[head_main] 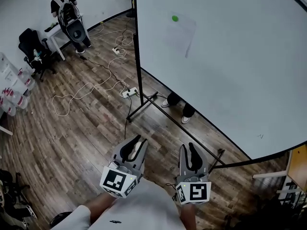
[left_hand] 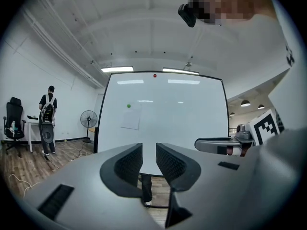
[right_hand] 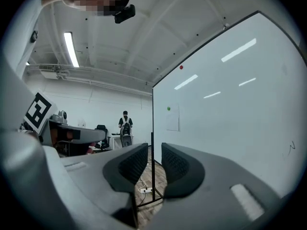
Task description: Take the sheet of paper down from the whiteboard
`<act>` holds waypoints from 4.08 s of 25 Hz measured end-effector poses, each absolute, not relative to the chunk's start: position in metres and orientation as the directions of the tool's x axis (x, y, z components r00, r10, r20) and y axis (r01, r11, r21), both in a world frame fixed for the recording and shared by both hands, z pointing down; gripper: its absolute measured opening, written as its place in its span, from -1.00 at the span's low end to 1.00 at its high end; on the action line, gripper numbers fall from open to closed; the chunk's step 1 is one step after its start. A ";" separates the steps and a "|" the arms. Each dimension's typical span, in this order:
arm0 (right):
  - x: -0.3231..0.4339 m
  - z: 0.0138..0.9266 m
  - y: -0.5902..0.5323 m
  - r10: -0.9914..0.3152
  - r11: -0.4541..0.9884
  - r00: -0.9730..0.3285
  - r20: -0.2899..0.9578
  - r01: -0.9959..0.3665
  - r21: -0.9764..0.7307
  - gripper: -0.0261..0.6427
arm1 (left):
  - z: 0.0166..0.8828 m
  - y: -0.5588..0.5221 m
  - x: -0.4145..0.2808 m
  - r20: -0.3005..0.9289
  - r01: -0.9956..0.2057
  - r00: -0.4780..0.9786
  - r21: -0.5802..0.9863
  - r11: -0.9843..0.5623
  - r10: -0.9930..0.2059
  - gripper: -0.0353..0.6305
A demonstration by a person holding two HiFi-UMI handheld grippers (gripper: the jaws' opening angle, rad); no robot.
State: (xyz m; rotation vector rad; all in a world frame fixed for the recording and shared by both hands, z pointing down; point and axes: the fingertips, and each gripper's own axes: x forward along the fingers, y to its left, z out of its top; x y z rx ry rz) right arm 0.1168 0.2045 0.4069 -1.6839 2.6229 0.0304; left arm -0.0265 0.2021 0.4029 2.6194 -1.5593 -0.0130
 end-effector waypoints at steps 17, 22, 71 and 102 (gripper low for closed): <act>0.080 0.373 -0.027 -0.965 0.258 -0.259 -0.030 -0.966 0.022 -0.67 | 0.365 -0.052 -0.070 -0.006 -0.801 0.591 0.112 -0.588 -0.807 -0.62; 0.074 0.371 -0.078 -0.977 0.209 -0.209 -0.038 -0.978 0.019 -0.64 | 0.357 -0.105 -0.072 -0.006 -0.769 0.634 0.108 -0.630 -0.774 -0.58; 0.104 0.347 -0.219 -0.987 0.164 -0.163 -0.019 -0.980 -0.109 -0.62 | 0.276 -0.241 0.005 -0.096 -0.747 0.658 0.046 -0.663 -0.747 -0.44; 0.109 0.345 -0.223 -0.991 0.129 -0.130 -0.001 -0.981 -0.144 -0.89 | 0.223 -0.259 0.024 -0.155 -0.750 0.655 -0.018 -0.661 -0.739 -0.41</act>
